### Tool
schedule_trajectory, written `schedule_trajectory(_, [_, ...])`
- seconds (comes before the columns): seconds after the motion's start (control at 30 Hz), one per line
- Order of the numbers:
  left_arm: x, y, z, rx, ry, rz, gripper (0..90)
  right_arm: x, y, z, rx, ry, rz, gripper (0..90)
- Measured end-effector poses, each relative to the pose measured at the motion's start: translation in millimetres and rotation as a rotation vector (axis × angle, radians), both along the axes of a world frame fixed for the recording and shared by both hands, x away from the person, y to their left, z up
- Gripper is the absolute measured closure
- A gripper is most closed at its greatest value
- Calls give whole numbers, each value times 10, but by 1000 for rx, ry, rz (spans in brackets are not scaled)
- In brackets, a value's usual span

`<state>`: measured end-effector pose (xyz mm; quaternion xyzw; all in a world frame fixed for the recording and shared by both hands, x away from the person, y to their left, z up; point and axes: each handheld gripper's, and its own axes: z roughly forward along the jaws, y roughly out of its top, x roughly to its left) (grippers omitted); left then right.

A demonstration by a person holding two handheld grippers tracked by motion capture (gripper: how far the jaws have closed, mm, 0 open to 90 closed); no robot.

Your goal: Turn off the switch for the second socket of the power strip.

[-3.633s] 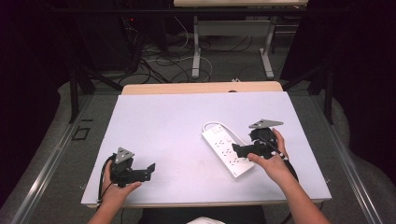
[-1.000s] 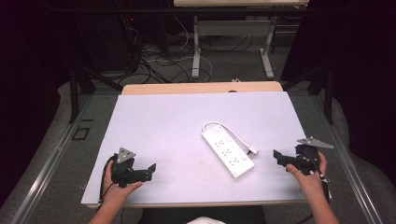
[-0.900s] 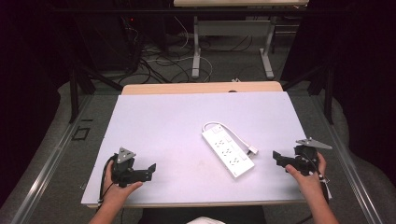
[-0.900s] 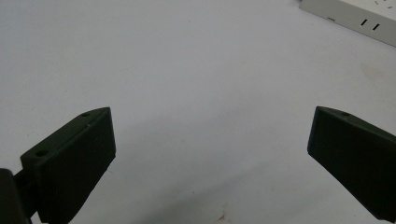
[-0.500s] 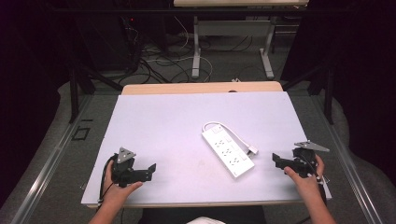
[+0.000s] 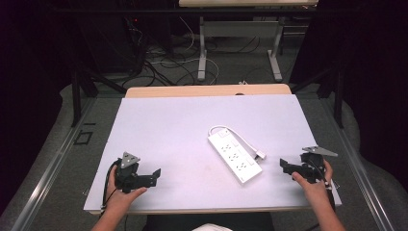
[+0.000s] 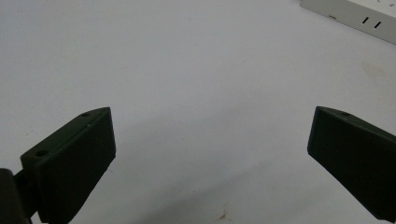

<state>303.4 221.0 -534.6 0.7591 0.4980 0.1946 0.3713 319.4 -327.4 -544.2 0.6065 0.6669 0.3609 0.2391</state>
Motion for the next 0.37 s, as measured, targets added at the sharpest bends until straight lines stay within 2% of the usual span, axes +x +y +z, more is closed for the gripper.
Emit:
schedule_trajectory(0.13, [1,-1,-2,3,1,2,12,2,-2,-3,0,3,7,65])
schedule_trajectory(0.17, [2,0,-2,3,1,2,12,15,9,-26,5,-27,-7,65])
schedule_trajectory(0.2, [2,-3,-4,0,-1,6,12,4,-5,-8,2,5,6,66])
schedule_trajectory(0.37, [4,-2,-4,0,-1,6,13,3,-7,-6,7,2,-5,66])
